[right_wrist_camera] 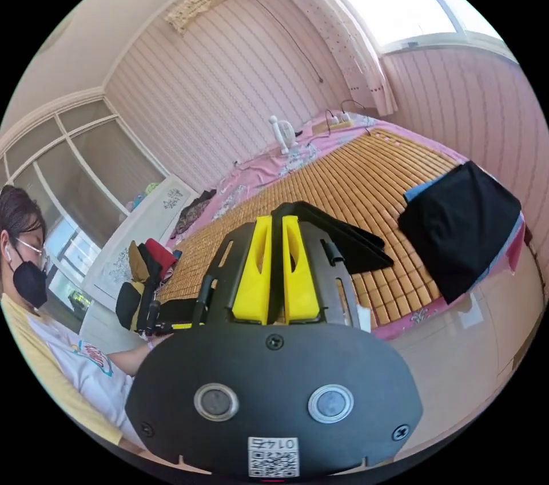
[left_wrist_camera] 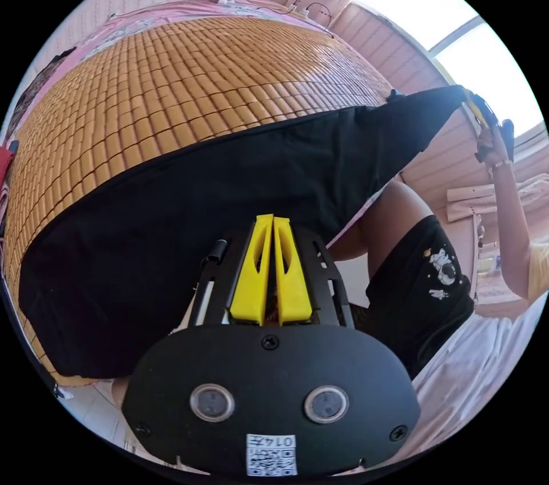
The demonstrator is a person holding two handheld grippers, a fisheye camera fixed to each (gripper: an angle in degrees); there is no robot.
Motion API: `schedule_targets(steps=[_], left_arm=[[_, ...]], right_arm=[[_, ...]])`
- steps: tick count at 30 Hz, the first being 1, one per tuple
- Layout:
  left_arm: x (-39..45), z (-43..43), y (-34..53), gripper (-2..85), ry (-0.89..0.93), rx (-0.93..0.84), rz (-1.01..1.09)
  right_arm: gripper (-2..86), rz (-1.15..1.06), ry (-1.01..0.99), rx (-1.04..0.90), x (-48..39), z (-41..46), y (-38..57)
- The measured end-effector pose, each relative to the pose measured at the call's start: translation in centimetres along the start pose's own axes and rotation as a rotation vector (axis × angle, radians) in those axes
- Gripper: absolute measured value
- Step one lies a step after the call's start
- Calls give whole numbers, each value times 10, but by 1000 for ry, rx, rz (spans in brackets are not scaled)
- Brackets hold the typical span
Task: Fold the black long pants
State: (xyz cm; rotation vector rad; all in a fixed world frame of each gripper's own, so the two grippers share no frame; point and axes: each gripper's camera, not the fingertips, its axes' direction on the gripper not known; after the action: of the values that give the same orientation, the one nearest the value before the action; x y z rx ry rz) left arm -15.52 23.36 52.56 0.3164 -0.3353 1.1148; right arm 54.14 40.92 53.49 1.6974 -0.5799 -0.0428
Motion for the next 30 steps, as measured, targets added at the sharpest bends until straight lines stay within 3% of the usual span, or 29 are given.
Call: schedule_targets(steps=[4,7,11,13,15,17,20,25,30], left_arm=[[22,21,-27,-10,190,29,36],[18,-10,-22,-10,329,172,24],[-26,-91,43,-8,199,320,-88],[-54,-122,84,-4,65,359,-186],[-91,-150,134,10,-107,334,-330],[-113,-164,164,33,-150,328,-429],[-130,-172,189,45,-107,357,-491],[-126,-152,161,54,4,368,-394],[-128,-104,103,96,-9,228,-354]], right_arm=[[24,-265,-162,-9,-106,9,-19],[26,-421,-364,-117,-186,53,-6],[36,-497,-734,-424,-289,156,75],[48,-494,-791,-589,-319,212,136],[61,-481,-744,-778,-334,266,199],[68,-519,-630,-922,-337,303,258],[70,-557,-593,-932,-334,305,279],[67,-559,-497,-930,-321,307,283],[65,-501,-478,-923,-314,324,294]])
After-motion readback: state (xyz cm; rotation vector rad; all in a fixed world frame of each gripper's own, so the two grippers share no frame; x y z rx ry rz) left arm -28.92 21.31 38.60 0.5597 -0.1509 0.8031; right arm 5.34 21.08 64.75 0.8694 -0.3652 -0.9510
